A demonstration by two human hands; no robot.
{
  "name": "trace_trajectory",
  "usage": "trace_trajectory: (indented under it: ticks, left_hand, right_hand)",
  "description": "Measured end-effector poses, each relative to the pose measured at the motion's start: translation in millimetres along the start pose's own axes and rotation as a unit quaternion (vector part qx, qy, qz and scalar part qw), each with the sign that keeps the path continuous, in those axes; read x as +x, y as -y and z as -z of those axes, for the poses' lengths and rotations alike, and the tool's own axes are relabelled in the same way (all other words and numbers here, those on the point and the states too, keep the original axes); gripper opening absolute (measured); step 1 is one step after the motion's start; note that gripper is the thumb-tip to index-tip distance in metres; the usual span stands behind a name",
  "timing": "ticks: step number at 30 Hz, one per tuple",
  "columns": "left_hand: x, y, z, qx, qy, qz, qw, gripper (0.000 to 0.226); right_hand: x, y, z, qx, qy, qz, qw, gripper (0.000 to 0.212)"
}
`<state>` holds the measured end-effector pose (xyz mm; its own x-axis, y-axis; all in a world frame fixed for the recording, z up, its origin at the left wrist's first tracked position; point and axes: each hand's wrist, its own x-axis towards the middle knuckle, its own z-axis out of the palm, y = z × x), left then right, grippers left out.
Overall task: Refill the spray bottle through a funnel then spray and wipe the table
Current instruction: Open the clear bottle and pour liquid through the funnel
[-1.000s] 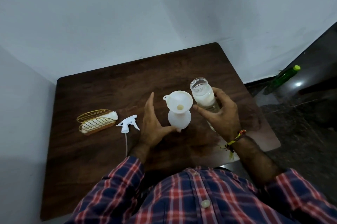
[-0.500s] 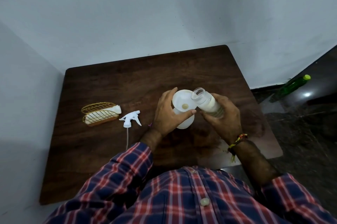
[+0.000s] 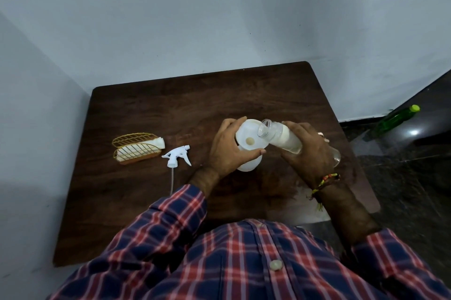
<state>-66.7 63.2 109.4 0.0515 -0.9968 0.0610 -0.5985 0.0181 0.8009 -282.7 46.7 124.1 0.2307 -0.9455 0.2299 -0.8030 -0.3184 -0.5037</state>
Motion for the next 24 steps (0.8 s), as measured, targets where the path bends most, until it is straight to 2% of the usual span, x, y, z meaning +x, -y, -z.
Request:
trace_trajectory:
  ticks: [12,18,24]
  left_hand:
    - [-2.2,-1.5,1.5,-0.010,-0.009,-0.018,1.000,0.085]
    - [-3.4,-2.9,1.1,0.006,0.011,-0.030,0.999,0.095]
    - [-2.3,1.6,0.9,0.010,0.012,-0.028,0.999,0.093]
  right_hand:
    - [4.8,-1.8,1.3,-0.066,0.016,0.022,0.997,0.061]
    - [5.5,-1.9,4.0,-0.099,0.010,0.034,0.994,0.061]
    - [7.3,0.3,7.1,-0.111,0.006,0.035,0.993,0.062]
